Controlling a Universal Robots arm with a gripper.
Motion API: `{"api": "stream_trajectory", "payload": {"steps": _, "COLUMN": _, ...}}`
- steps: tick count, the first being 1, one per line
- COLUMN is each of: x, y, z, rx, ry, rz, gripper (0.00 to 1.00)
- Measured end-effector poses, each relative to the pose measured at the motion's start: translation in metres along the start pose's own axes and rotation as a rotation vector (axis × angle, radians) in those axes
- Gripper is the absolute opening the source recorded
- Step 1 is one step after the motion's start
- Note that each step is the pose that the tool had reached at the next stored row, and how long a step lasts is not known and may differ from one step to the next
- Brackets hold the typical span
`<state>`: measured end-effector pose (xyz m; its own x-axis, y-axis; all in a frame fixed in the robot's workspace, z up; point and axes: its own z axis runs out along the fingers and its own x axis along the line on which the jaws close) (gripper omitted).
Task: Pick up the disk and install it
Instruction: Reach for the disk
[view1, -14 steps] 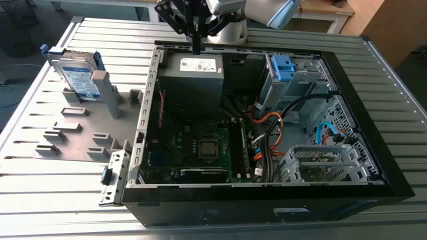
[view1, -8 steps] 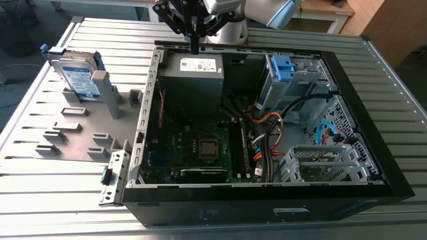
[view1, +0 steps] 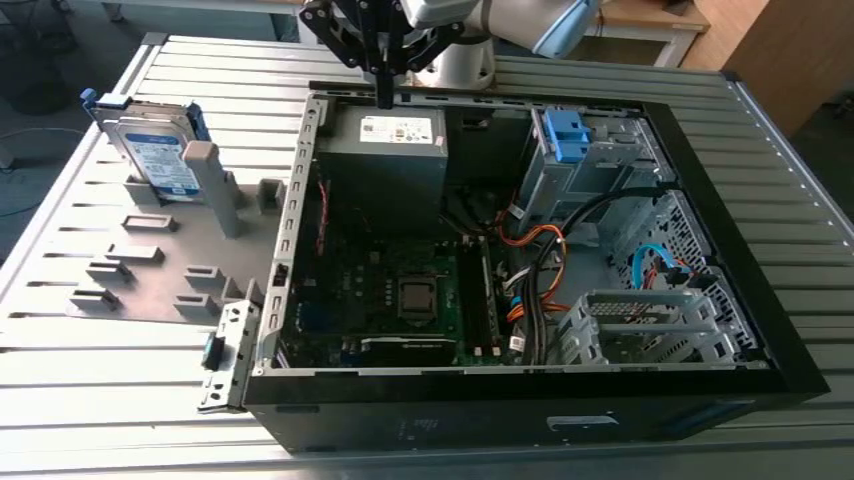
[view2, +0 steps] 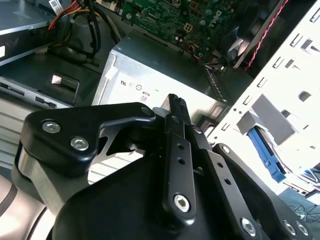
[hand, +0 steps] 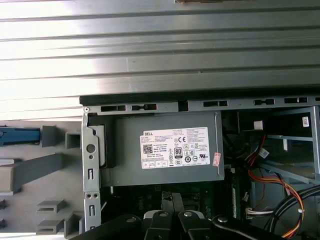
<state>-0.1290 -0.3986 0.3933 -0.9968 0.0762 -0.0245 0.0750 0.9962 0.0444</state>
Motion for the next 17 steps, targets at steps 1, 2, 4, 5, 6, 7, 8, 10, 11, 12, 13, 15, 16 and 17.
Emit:
{"api": "stream_trajectory", "payload": {"steps": 1, "x": 0.0005, "y": 0.0, "z": 0.0, "rx": 0.0, "ry": 0.0, "rz": 0.0, "gripper": 0.11}}
{"api": "stream_trajectory", "payload": {"steps": 2, "x": 0.0008, "y": 0.0, "z": 0.0, "rx": 0.0, "ry": 0.0, "rz": 0.0, "gripper": 0.11}}
{"api": "stream_trajectory", "payload": {"steps": 4, "x": 0.0016, "y": -0.0001, "z": -0.0001, "rx": 0.0001, "ry": 0.0, "rz": 0.0, "gripper": 0.11}}
{"api": "stream_trajectory", "payload": {"steps": 5, "x": 0.002, "y": -0.0002, "z": -0.0001, "rx": 0.0001, "ry": 0.0, "rz": 0.0, "gripper": 0.11}}
{"api": "stream_trajectory", "payload": {"steps": 6, "x": 0.0024, "y": -0.0002, "z": -0.0001, "rx": 0.0001, "ry": 0.0, "rz": 0.0, "gripper": 0.11}}
{"api": "stream_trajectory", "payload": {"steps": 7, "x": 0.0029, "y": -0.0002, "z": -0.0001, "rx": 0.0, "ry": 0.0, "rz": 0.0, "gripper": 0.11}}
{"api": "stream_trajectory", "payload": {"steps": 8, "x": 0.0033, "y": -0.0002, "z": -0.0001, "rx": 0.0, "ry": 0.0, "rz": 0.0, "gripper": 0.11}}
{"api": "stream_trajectory", "payload": {"steps": 10, "x": 0.004, "y": -0.0003, "z": -0.0001, "rx": -0.0001, "ry": 0.0, "rz": 0.0, "gripper": 0.11}}
{"api": "stream_trajectory", "payload": {"steps": 11, "x": 0.0042, "y": -0.0003, "z": -0.0001, "rx": 0.0, "ry": 0.0, "rz": 0.0, "gripper": 0.11}}
{"api": "stream_trajectory", "payload": {"steps": 12, "x": 0.0044, "y": -0.0003, "z": -0.0002, "rx": 0.0001, "ry": 0.0001, "rz": 0.0, "gripper": 0.11}}
{"api": "stream_trajectory", "payload": {"steps": 13, "x": 0.0047, "y": -0.0003, "z": -0.0001, "rx": 0.0, "ry": 0.0, "rz": 0.0, "gripper": 0.11}}
{"api": "stream_trajectory", "payload": {"steps": 15, "x": 0.005, "y": -0.0004, "z": -0.0001, "rx": 0.0, "ry": 0.0, "rz": 0.0, "gripper": 0.11}}
{"api": "stream_trajectory", "payload": {"steps": 16, "x": 0.0052, "y": -0.0004, "z": -0.0002, "rx": 0.0001, "ry": 0.0, "rz": 0.0, "gripper": 0.11}}
{"api": "stream_trajectory", "payload": {"steps": 17, "x": 0.0053, "y": -0.0004, "z": -0.0002, "rx": 0.0, "ry": 0.0, "rz": 0.0, "gripper": 0.11}}
